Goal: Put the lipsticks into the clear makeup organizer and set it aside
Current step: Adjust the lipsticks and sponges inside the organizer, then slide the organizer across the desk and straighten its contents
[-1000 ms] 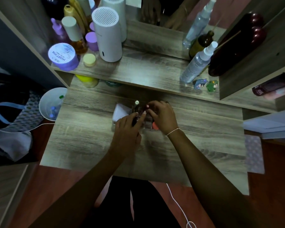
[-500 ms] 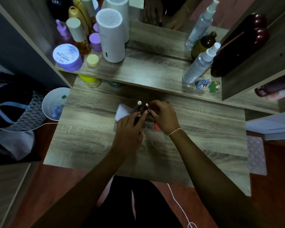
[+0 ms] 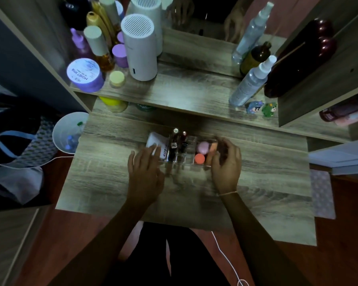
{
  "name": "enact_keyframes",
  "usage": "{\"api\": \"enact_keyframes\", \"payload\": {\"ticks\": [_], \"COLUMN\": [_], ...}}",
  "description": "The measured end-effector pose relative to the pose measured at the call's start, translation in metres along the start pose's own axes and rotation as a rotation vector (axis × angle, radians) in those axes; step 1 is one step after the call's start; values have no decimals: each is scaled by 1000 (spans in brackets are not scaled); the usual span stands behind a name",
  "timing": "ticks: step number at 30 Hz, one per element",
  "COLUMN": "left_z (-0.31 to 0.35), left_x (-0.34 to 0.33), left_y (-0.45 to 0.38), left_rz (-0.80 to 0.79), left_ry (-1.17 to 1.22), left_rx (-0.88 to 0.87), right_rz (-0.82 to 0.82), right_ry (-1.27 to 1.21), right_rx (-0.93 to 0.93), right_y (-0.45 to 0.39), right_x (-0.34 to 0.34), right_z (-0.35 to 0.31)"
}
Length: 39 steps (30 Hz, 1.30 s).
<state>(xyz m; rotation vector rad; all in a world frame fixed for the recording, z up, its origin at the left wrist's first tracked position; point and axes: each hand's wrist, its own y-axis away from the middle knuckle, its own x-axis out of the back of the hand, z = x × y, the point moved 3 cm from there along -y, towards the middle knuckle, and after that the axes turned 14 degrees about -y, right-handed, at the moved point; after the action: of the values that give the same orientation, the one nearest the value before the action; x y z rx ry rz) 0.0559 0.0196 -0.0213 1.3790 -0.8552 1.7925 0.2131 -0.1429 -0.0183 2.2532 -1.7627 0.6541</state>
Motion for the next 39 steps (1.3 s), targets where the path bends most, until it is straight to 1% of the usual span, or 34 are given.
{"api": "enact_keyframes", "payload": {"ticks": [3,5,8,10,12,13,15,20,24,33,36,39], "left_z": [7,5,-11,-23,-29,-30,-31,-35,-37,-38,-40,-39], "left_x": [-11,-15,-16,-18,-22,-25,-29,-37,-41,-45,-48,-48], "left_y": [9,10,7,2,-6,-10,-16,-16,-14,-14,-14,-14], "left_rz": [-100,-107,-73,-81,-121,-154,-209,-233,-232,-305,-328,-328], "left_ry": [-114,-112,40,180,356,418,467,517,487,418,392,391], "left_rx": [-157,-153,16,143,266,305,306,261,219,204,193,184], "right_rz": [-28,-94,-223,-248,-253,-259,-282,-310,-302,-276,-259,-248], "right_ry": [-32,-24,-26,-27,-28,-26,-16,-41,-13,51,34,19], "right_rx": [-177,-256,-330,-338,-359,-381,-411,-404,-375,-359,-383,-348], "right_y": [23,35,44,46,48,49,50,51,51,48,47,46], "right_x": [-2,-7,-14,-17,-18,-18,-19,-23,-23,-23,-23,-21], "right_z": [20,30,36,36,35,36,38,37,38,46,48,48]}}
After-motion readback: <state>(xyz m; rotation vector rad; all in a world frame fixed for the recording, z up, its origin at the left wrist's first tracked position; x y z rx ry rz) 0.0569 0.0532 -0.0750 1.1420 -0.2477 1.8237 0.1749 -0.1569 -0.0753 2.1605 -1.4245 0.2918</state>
